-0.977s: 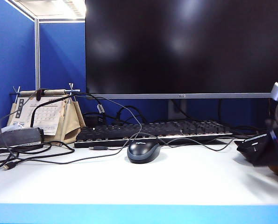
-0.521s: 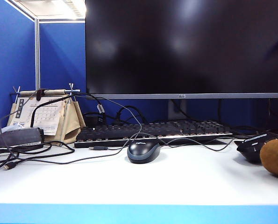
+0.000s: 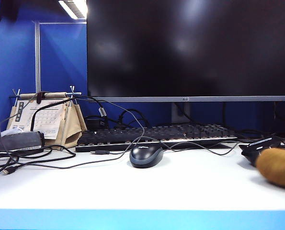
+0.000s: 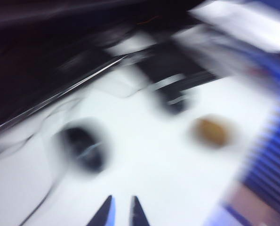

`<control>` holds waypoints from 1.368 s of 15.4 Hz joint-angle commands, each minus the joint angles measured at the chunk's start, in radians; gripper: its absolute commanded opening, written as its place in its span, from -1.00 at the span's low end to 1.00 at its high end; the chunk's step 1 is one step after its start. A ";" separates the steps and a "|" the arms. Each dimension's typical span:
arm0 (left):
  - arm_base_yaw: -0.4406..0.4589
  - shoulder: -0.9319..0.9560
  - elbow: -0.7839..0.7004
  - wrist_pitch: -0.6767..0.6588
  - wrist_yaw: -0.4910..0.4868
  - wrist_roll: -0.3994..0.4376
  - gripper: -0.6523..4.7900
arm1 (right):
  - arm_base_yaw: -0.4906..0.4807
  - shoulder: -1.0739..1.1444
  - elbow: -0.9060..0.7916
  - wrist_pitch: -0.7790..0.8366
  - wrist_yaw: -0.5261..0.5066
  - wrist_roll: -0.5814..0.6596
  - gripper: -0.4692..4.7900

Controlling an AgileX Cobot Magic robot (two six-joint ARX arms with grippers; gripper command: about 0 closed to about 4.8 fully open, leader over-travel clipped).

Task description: Pick up the kiwi and place it near the upside-down mouse.

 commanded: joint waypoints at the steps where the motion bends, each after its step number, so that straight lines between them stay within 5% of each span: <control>1: 0.001 -0.022 -0.125 0.077 -0.175 -0.052 -0.55 | 0.000 -0.010 0.007 -0.058 0.046 0.027 -0.55; 2: 0.001 -0.023 -0.155 0.085 -0.220 -0.082 -0.55 | 0.000 -0.010 0.005 -0.076 0.064 0.027 -0.56; 4: 0.001 -0.028 -0.244 0.088 -0.575 -0.262 -0.55 | 0.000 -0.010 -0.014 -0.082 0.096 0.029 -0.64; 6: 0.001 -0.037 -0.274 0.008 -0.893 -0.320 -0.56 | 0.001 -0.010 -0.040 -0.085 0.095 0.030 -0.64; 8: 0.001 -0.037 -0.290 -0.024 -0.996 -0.344 -0.55 | 0.001 -0.010 -0.061 -0.086 0.095 0.034 -0.64; 11: 0.000 -0.037 -0.346 -0.007 -0.909 -0.407 -0.58 | 0.001 -0.010 -0.102 -0.090 0.095 0.037 -0.64; 15: 0.000 -0.039 -0.479 0.122 -0.534 -0.181 -0.58 | 0.001 -0.010 -0.122 -0.087 0.095 0.037 -0.63; 19: 0.001 -0.039 -0.479 0.169 -0.582 -0.145 -0.58 | 0.001 -0.010 -0.122 -0.089 0.091 0.037 -0.63; 21: 0.000 -0.039 -0.479 0.164 -0.680 -0.145 -0.58 | 0.001 -0.010 -0.122 -0.090 0.091 0.037 -0.63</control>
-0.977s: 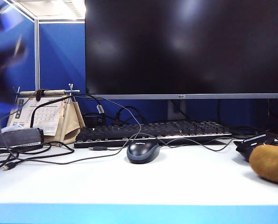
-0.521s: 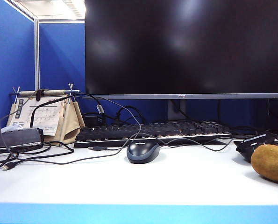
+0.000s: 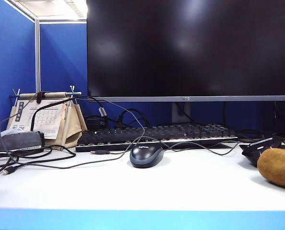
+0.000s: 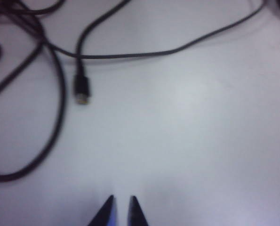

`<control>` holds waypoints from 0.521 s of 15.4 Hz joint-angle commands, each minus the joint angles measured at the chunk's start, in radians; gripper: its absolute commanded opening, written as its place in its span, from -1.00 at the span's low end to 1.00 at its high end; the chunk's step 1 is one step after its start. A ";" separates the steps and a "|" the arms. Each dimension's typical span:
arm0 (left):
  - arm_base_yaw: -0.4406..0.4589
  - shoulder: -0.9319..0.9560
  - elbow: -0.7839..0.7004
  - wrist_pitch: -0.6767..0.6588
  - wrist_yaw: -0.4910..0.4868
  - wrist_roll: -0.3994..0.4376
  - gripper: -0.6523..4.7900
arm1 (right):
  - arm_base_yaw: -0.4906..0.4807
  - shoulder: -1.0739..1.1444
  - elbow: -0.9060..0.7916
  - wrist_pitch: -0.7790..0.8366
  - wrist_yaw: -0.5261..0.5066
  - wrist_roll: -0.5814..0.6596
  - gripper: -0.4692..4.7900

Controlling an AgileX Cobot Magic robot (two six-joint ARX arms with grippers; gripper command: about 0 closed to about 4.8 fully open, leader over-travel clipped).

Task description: Pick up the kiwi and place it near the upside-down mouse.

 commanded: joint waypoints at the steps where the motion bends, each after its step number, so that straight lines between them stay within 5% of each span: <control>1: 0.001 -0.002 0.002 0.005 -0.134 0.003 -0.58 | 0.001 -0.001 -0.005 0.002 -0.001 0.001 -0.63; 8: 0.001 -0.002 0.002 0.006 -0.148 0.002 -0.58 | 0.001 -0.001 -0.005 0.002 -0.030 0.040 -0.63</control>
